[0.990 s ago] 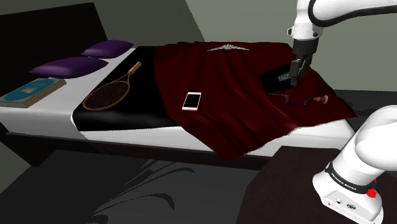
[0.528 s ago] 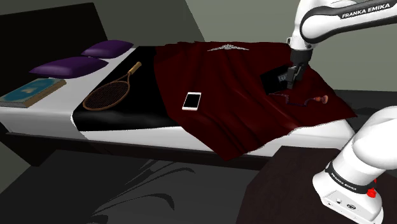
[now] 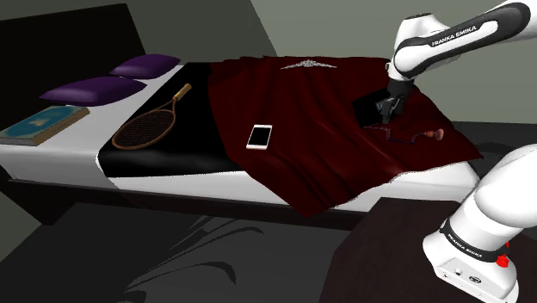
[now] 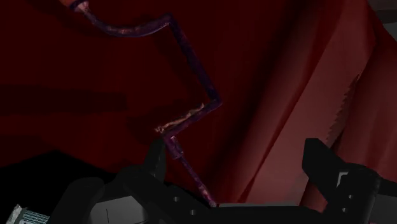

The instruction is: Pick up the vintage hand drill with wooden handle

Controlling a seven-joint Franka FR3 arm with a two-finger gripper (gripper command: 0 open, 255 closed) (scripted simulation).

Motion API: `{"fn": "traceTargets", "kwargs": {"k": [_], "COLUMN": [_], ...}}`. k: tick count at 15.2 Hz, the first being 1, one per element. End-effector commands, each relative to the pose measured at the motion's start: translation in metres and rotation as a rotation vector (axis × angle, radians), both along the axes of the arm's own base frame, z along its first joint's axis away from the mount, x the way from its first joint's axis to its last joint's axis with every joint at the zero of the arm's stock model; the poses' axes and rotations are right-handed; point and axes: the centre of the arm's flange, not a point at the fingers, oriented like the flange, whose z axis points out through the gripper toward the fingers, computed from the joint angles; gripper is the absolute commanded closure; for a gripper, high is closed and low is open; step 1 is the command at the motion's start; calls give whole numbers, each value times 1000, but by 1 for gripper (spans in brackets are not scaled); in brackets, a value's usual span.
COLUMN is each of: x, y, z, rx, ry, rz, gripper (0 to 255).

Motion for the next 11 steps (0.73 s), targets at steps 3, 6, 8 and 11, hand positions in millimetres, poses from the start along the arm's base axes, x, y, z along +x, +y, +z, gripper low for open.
{"fn": "traceTargets", "kwargs": {"k": [3,6,8,11], "x": [11,18,18,18], "y": [-37,-58,-58,-58], "z": [-32,-48,-59,-75], "rx": [-14,-20,-20,-20], "ry": [-26,-39,-39,-39], "rz": [-21,-32,-32,-32], "gripper": [0,0,0,0]}}
